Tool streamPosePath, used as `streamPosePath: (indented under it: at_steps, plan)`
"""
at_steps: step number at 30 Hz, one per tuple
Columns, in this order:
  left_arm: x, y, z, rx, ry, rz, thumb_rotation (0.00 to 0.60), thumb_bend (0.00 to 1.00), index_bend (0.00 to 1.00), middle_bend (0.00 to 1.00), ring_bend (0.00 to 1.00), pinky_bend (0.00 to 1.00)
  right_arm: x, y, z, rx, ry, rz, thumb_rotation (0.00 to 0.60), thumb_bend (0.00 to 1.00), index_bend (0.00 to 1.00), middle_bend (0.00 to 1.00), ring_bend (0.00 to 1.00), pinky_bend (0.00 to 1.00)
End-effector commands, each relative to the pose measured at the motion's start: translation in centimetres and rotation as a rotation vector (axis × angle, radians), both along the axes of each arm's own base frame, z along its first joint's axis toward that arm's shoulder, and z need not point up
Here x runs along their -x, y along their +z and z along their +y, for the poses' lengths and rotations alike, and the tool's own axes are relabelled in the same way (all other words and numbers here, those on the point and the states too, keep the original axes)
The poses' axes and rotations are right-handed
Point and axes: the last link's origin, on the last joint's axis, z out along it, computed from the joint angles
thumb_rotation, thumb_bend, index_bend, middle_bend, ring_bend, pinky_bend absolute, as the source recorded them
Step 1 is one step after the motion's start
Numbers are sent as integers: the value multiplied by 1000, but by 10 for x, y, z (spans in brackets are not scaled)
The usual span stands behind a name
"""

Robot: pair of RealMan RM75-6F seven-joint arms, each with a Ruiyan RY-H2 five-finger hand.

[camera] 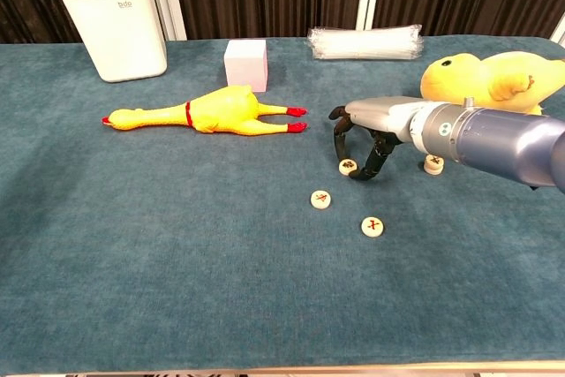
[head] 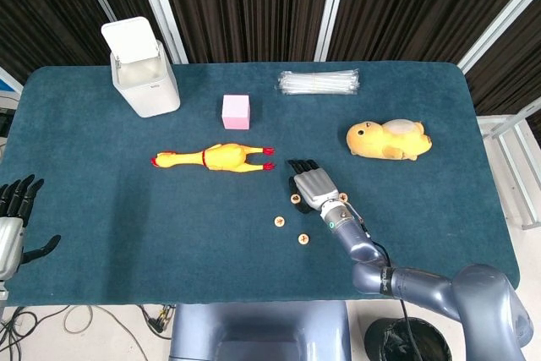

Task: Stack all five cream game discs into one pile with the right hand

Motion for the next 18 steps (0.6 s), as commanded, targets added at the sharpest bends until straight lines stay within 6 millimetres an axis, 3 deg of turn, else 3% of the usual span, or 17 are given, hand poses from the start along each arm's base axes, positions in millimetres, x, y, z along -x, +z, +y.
streamPosePath:
  at_steps: [1,10,18]
  plan:
    - [0,1,0,-2,2,-1,600,169,44,0,0,60,0,1,0,0,1,1,600,409,537,0,0,86]
    - [1,1,0,-3,3,0,600,169,44,0,0,60,-3,19,-3,19,20,-4,600,410,537,0,0,86]
    - [1,1,0,-7,4,2,600,169,44,0,0,60,10,54,1,56,30,10,600,410,536,0,0,86]
